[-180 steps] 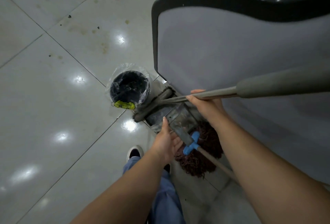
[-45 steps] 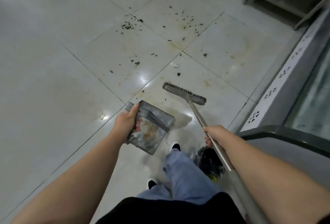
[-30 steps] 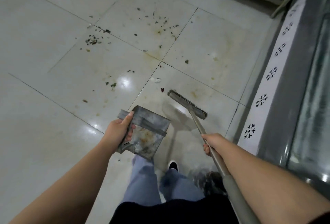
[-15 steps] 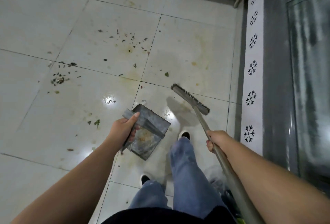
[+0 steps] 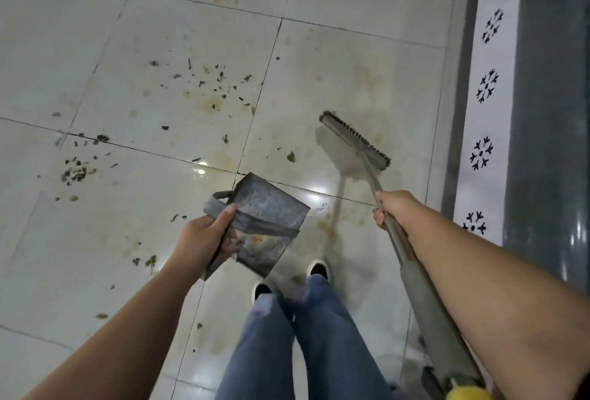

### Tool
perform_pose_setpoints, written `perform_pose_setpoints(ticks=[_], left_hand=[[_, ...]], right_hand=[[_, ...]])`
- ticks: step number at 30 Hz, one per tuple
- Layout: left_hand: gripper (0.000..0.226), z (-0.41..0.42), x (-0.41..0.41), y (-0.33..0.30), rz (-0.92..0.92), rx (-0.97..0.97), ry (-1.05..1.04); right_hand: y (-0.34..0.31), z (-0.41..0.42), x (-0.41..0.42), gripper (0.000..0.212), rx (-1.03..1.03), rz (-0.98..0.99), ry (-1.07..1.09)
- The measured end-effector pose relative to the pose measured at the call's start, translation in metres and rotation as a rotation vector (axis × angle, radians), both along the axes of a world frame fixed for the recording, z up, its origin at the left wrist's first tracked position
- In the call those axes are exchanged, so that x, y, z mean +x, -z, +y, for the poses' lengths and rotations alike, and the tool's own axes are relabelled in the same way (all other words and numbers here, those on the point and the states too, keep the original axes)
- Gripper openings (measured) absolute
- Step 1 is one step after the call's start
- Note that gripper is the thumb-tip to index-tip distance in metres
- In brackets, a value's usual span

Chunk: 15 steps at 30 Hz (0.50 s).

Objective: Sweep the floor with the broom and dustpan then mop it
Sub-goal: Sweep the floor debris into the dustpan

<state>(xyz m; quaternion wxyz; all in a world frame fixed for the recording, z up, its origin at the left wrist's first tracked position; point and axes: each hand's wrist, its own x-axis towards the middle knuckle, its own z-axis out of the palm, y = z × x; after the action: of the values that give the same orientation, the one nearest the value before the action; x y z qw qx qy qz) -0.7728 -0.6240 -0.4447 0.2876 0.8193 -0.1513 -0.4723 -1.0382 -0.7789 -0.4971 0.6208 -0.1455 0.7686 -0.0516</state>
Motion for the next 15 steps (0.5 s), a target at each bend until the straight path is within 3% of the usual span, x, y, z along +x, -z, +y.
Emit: perform_pose_setpoints(ticks=[3,9,15], left_hand=[[0.050,-0.031,0.010,0.023,-0.060,0.019,0.094],[0.048,-0.067,0.015,0.067,-0.080,0.037,0.193],[0.048,-0.068,0.021,0.088,-0.046,0.024,0.188]], right_hand=[[0.015,-0.044,0.010,0.003,-0.043,-0.020,0.001],[0.066,-0.099,0.025,0.014,-0.020,0.035,-0.033],[0.110,-0.096,0.051,0.017,0.022,0.130,-0.128]])
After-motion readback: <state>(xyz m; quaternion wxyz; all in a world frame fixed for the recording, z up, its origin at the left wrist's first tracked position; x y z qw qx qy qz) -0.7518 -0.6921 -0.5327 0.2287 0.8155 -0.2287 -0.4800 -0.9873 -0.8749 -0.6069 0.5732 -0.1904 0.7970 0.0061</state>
